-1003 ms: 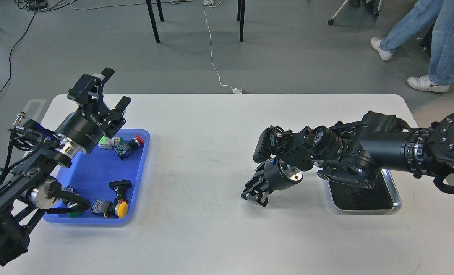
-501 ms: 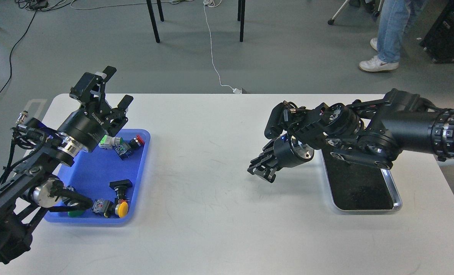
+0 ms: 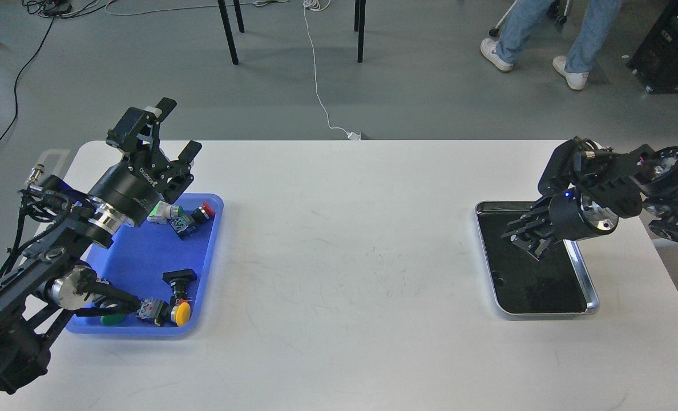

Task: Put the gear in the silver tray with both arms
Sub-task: 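Carry the gear over the silver tray and open the right gripper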

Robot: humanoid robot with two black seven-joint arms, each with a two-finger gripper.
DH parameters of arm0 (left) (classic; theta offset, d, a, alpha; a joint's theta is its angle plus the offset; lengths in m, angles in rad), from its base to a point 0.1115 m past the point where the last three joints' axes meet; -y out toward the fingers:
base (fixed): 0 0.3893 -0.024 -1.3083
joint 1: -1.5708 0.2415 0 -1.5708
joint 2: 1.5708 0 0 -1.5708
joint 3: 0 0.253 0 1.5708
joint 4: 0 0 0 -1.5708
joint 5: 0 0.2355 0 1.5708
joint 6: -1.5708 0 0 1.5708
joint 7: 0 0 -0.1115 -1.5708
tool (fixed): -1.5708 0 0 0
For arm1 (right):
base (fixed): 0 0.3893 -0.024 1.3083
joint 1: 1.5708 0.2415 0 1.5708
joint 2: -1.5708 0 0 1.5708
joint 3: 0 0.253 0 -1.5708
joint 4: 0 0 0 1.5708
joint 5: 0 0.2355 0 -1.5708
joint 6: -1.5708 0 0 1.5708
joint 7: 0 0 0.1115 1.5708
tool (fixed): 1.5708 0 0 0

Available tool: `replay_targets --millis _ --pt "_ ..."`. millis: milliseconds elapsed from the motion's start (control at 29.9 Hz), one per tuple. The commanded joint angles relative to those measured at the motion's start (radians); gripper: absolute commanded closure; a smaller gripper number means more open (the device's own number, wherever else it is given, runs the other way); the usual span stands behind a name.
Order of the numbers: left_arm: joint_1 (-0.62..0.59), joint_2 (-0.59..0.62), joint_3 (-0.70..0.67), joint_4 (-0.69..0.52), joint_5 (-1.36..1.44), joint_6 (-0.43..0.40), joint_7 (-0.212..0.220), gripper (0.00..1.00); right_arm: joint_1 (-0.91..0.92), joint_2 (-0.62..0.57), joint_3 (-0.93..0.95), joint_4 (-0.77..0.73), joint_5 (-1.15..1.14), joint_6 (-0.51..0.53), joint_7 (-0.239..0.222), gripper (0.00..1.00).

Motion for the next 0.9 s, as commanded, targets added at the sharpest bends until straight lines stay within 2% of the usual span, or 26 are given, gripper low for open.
replay_targets --millis 0,602,702,802,869 --pt "0.0 -0.017 0.0 -0.002 0.005 0.0 0.009 0.02 -0.043 -0.025 0.002 0.0 -0.002 0.0 0.0 0.78" --pt "0.0 -0.013 0.0 -0.008 0.005 0.0 0.014 0.02 -0.124 -0.038 0.01 0.001 0.0 -0.002 0.0 0.69" --pt "0.0 -0.014 0.0 -0.006 0.005 0.0 0.014 0.02 -0.124 -0.04 0.01 0.003 0.0 -0.002 0.0 0.53" --pt "0.0 -0.016 0.0 -0.008 0.005 -0.003 0.014 0.02 -0.124 -0.051 0.019 0.009 0.001 -0.003 0.0 0.23" --pt "0.0 -0.016 0.0 -0.006 0.005 -0.003 0.012 0.02 -0.124 -0.066 0.048 0.012 0.004 -0.005 0.0 0.19"
